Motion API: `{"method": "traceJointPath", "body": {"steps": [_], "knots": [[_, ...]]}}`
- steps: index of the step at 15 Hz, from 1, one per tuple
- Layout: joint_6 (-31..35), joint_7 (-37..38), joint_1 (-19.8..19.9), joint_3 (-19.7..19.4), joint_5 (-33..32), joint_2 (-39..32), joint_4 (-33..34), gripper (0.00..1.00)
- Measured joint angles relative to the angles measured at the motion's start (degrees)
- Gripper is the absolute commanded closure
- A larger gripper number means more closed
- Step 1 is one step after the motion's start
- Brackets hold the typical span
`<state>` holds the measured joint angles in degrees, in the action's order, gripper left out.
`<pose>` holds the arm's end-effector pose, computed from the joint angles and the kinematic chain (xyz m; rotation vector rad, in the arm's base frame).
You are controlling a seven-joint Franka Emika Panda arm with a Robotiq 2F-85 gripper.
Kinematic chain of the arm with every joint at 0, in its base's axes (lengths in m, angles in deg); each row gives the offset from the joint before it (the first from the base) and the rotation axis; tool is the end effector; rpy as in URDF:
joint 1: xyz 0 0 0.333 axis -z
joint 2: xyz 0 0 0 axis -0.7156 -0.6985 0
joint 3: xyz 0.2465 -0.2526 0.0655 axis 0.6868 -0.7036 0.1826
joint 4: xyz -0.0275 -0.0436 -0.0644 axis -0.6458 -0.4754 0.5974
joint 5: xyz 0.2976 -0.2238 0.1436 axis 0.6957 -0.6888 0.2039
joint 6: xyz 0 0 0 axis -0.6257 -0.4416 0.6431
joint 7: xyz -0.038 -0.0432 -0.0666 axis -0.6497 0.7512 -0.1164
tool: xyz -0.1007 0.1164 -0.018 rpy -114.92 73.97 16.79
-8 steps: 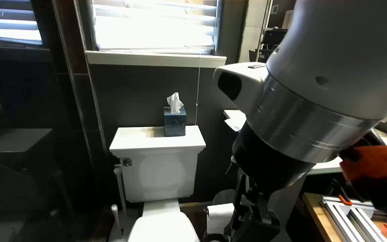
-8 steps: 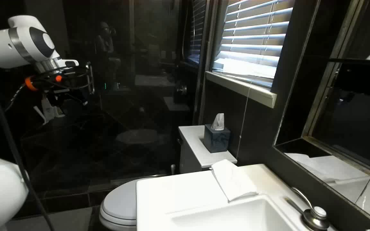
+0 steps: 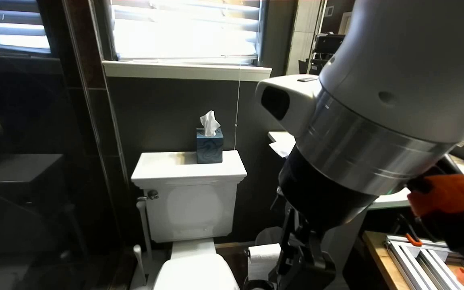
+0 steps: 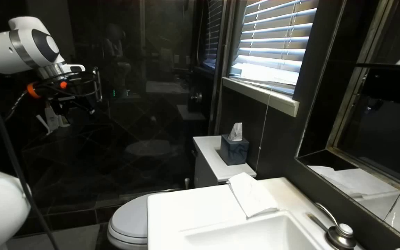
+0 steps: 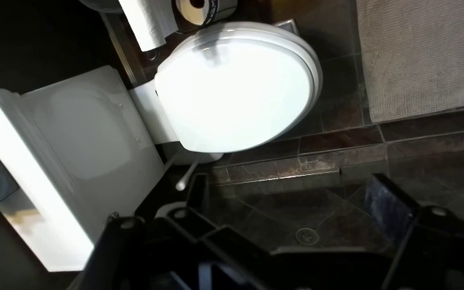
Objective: Remove the tissue from the tissue holder on the floor on the right and put it on the toilet tank
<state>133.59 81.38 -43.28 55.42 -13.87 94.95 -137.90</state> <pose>0.4555 0.1077 0.4250 2.8474 -0.0340 0.2828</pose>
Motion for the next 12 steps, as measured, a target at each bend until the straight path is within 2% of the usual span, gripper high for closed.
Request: {"method": "traceJointPath", "body": {"steps": [2, 5, 8, 12], "knots": [[-0.02, 1.08, -0.48, -0.68, -0.70, -0.10, -0.02, 0.00], [-0.02, 9.08, 0.66, -1.30, -7.82, -2.28, -0.56, 0.00], [2.01, 18.57, 2.44, -3.48, -19.83, -6.93, -2.42, 0.00], [7.47, 25.22, 3.02, -10.83, -34.72, -15.17, -4.64, 0.00]]}}
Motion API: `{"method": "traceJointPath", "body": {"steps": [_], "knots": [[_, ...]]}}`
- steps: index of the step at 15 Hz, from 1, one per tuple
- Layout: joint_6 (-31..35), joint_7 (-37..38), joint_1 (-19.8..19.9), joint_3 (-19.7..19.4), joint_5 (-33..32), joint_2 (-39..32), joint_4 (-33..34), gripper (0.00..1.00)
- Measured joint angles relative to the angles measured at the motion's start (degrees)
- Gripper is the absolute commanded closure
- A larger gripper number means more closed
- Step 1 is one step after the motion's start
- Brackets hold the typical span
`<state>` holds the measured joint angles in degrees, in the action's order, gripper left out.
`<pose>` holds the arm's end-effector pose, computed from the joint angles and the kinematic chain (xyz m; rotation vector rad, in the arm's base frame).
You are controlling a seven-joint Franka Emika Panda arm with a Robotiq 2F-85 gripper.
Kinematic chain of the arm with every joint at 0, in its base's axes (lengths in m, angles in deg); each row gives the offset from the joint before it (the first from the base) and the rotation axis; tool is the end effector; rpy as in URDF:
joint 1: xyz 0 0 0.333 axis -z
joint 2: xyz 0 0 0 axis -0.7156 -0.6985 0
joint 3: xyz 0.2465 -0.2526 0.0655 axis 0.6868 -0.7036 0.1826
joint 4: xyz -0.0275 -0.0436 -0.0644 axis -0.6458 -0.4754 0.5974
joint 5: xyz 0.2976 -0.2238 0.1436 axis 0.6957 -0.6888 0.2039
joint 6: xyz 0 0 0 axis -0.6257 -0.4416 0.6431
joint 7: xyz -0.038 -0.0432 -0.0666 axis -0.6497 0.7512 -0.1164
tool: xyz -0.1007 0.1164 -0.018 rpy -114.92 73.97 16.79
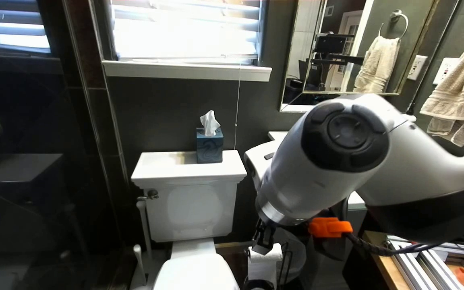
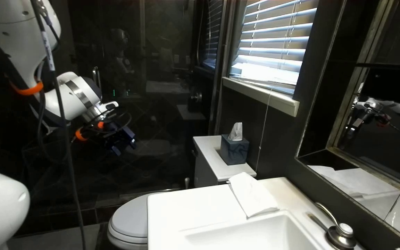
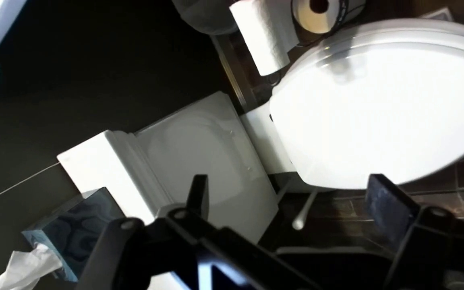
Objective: Remove the tissue from the tissue holder on the floor on the right and put it on the toilet tank
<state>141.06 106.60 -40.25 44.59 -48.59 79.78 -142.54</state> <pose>0.4780 -0.0245 0.2910 2.5377 -0.2278 0.2374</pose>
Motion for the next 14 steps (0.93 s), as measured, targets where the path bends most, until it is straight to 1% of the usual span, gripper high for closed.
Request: {"method": "traceJointPath", "body": {"steps": [4, 5, 8, 9, 11, 14], "knots": [[4.96, 5.22, 0.25, -8.08, -11.67, -8.57, 0.03, 0.00], [6.21, 7.40, 0.30, -9.79, -15.37, -10.61, 0.16, 0.00], [11.19, 14.88, 0.65, -13.70, -23.42, -16.73, 0.81, 0.00], [12.34, 16.48, 0.85, -14.36, -24.80, -18.55, 1.26, 0.00], [12.98, 17.53, 1.10, -14.59, -25.56, -20.57, 2.25, 0.00], [13.01, 17.64, 1.05, -14.57, -25.57, -20.88, 2.85, 0.00]]}}
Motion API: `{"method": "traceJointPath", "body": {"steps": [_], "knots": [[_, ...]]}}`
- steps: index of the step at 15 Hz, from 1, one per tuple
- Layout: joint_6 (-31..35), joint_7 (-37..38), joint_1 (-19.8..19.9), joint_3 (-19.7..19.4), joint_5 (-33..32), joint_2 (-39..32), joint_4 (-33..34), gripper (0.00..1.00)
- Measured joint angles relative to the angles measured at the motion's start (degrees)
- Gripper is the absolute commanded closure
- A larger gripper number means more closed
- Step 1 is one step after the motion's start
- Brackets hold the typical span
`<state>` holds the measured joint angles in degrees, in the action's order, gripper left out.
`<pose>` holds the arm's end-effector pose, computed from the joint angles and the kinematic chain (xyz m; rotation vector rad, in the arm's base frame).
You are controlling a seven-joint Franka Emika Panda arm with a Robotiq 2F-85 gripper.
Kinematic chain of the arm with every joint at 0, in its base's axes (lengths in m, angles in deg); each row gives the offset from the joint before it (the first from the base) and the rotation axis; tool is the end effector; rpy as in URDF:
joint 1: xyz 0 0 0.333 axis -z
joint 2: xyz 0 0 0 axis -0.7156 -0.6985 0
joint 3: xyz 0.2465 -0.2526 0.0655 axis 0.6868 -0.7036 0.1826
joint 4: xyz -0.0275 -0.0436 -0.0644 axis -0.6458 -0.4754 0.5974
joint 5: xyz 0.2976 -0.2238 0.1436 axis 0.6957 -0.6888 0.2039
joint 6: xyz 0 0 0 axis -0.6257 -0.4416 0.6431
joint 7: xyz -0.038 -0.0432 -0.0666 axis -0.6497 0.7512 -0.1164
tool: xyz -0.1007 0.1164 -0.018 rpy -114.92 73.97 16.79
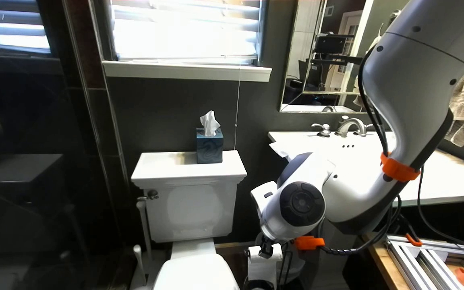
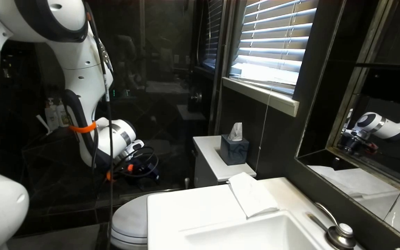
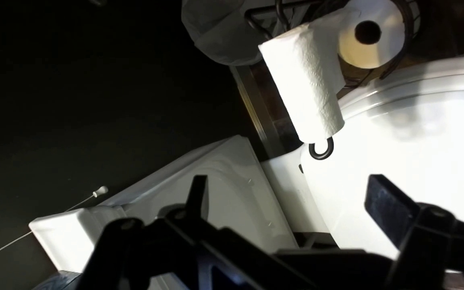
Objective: Remove the tissue from the tissue holder on the floor on the right and put it on the toilet tank
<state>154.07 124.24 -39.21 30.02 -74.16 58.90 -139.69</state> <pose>0.4680 -0.1301 0.1417 2.4971 -0.2388 0.1678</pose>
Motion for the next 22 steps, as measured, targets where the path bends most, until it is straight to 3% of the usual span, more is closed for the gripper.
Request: {"method": "traceJointPath", "body": {"steps": [5, 14, 17, 20, 22], "knots": [[-1.77, 0.73, -0.17, 0.13, 0.03, -1.58, 0.30, 0.00], [-10.50, 14.45, -2.99, 0.56, -0.55, -17.88, 7.28, 0.00], [-10.54, 17.84, -3.23, 0.56, -5.06, -23.89, 11.16, 0.00], [-10.58, 20.52, -3.20, 0.36, -13.63, -29.12, 15.40, 0.00], [-10.58, 20.69, -3.20, 0.21, -14.90, -30.81, 16.99, 0.00]]}}
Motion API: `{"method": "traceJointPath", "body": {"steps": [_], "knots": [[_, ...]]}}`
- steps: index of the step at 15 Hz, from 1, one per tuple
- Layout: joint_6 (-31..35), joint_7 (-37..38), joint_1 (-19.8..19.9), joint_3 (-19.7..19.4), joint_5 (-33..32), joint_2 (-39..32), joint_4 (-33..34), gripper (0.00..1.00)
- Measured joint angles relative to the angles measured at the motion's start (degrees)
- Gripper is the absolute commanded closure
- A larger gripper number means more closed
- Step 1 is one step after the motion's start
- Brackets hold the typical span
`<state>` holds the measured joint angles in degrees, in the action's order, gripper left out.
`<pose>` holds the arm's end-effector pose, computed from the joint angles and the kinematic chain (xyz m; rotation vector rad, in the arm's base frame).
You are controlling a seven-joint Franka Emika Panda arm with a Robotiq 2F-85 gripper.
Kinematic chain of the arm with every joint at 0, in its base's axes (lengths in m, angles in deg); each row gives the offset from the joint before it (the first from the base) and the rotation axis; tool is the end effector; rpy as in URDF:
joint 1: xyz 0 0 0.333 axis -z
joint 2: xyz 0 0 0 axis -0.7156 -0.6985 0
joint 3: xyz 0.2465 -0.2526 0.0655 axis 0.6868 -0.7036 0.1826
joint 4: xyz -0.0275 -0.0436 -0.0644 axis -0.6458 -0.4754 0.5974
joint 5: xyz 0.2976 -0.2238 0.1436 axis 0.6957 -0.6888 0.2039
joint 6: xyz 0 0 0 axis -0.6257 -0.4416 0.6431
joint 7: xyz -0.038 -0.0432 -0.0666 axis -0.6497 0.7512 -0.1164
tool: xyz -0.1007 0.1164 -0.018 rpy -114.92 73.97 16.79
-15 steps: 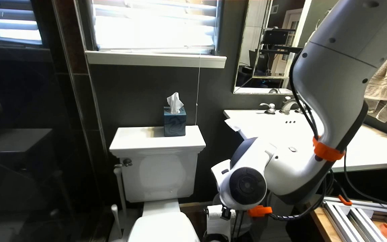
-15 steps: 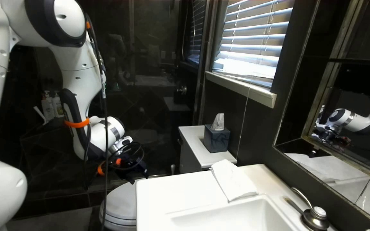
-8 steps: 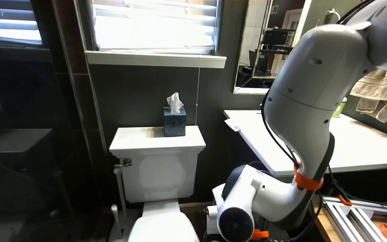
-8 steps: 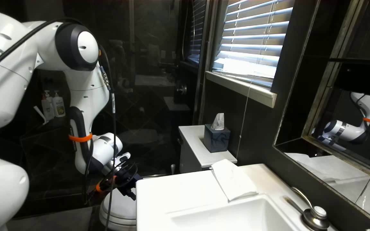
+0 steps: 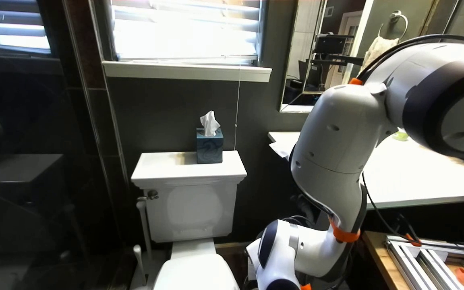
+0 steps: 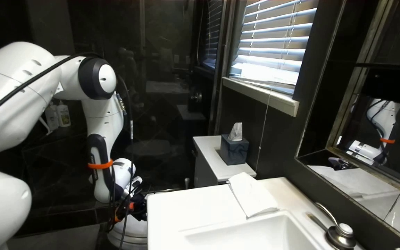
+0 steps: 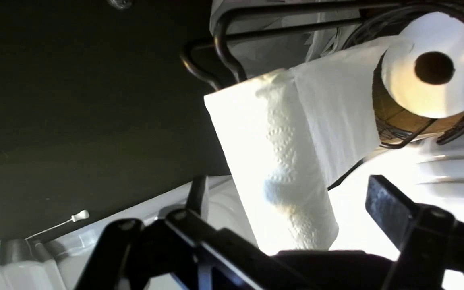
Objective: Remove the tissue from the tissue holder on the floor on the right and put it on the toilet tank
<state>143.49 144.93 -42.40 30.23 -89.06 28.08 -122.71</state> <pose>0.4750 -0.1453 -0.0476 2.2726 -0.1564 0.1056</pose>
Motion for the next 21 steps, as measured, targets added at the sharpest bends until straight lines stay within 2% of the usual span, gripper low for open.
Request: {"method": "traceJointPath", "body": {"steps": [4, 7, 13, 18, 19, 20, 21], "knots": [[-0.46, 0.00, 0.10, 0.16, -0.64, -0.32, 0.65, 0.00], [-3.35, 0.42, 0.31, 0.55, -2.89, -1.18, 1.95, 0.00], [-9.26, 1.92, 0.81, 1.27, -4.07, -7.20, 6.89, 0.00], [-10.75, 1.94, 1.26, 1.71, -4.08, -11.41, 10.16, 0.00], [-10.93, 1.94, 1.26, 1.73, -4.08, -11.96, 10.70, 0.02], [-11.03, 1.94, 1.26, 1.75, -4.08, -12.40, 11.21, 0.10], [-11.08, 1.94, 1.27, 1.76, -4.08, -12.73, 11.63, 0.11]]}}
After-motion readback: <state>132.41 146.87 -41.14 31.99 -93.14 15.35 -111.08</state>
